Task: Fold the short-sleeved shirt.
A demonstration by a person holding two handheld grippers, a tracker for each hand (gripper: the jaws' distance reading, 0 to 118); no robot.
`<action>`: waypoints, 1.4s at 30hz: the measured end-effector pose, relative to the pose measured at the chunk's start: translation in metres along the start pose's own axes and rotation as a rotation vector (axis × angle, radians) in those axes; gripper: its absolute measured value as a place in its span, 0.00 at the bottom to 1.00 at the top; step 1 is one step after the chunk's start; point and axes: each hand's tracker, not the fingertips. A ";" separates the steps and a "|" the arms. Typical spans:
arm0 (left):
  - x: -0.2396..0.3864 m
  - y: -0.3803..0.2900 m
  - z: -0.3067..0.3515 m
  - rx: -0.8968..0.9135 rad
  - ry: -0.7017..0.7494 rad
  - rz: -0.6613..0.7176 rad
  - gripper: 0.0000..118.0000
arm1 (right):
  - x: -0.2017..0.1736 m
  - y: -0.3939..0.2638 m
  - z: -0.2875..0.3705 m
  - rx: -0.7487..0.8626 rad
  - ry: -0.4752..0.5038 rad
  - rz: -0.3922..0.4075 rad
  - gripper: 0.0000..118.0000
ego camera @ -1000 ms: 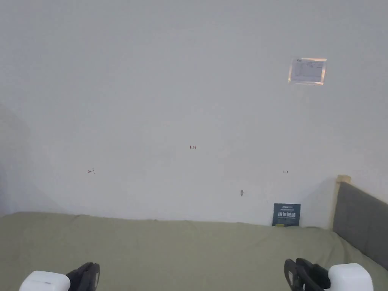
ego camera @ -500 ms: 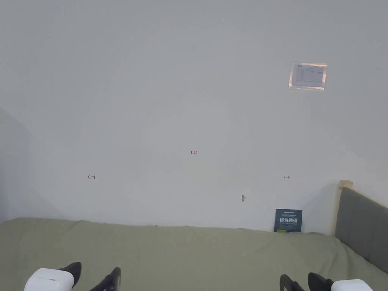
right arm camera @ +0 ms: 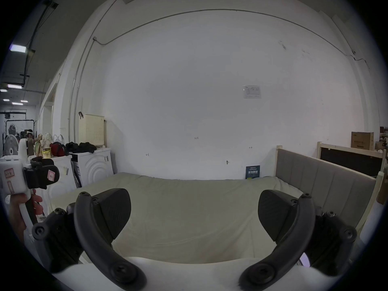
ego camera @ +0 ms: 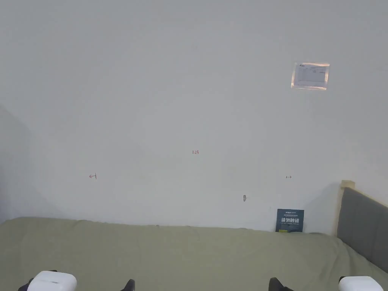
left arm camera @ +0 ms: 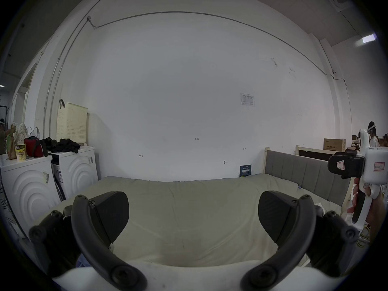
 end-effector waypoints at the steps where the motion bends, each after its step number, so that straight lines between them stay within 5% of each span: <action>1: 0.000 -0.001 0.000 0.004 0.000 0.003 1.00 | -0.001 0.000 0.000 0.001 -0.008 0.019 1.00; 6: 0.002 0.003 0.002 0.006 -0.006 0.007 1.00 | -0.005 -0.002 -0.001 -0.004 -0.016 0.055 1.00; 15: 0.007 0.006 0.004 -0.003 -0.025 0.012 1.00 | -0.004 0.000 -0.005 -0.051 -0.049 0.003 1.00; 26: 0.007 0.004 0.002 -0.009 -0.028 0.022 1.00 | -0.013 0.025 0.002 -0.078 -0.159 -0.131 1.00; 36: 0.009 0.003 -0.002 -0.023 -0.030 0.019 1.00 | -0.004 0.021 0.009 -0.040 -0.068 -0.231 1.00; 42: 0.009 0.001 -0.005 -0.023 -0.030 0.019 1.00 | -0.008 0.024 0.008 -0.031 -0.086 -0.190 1.00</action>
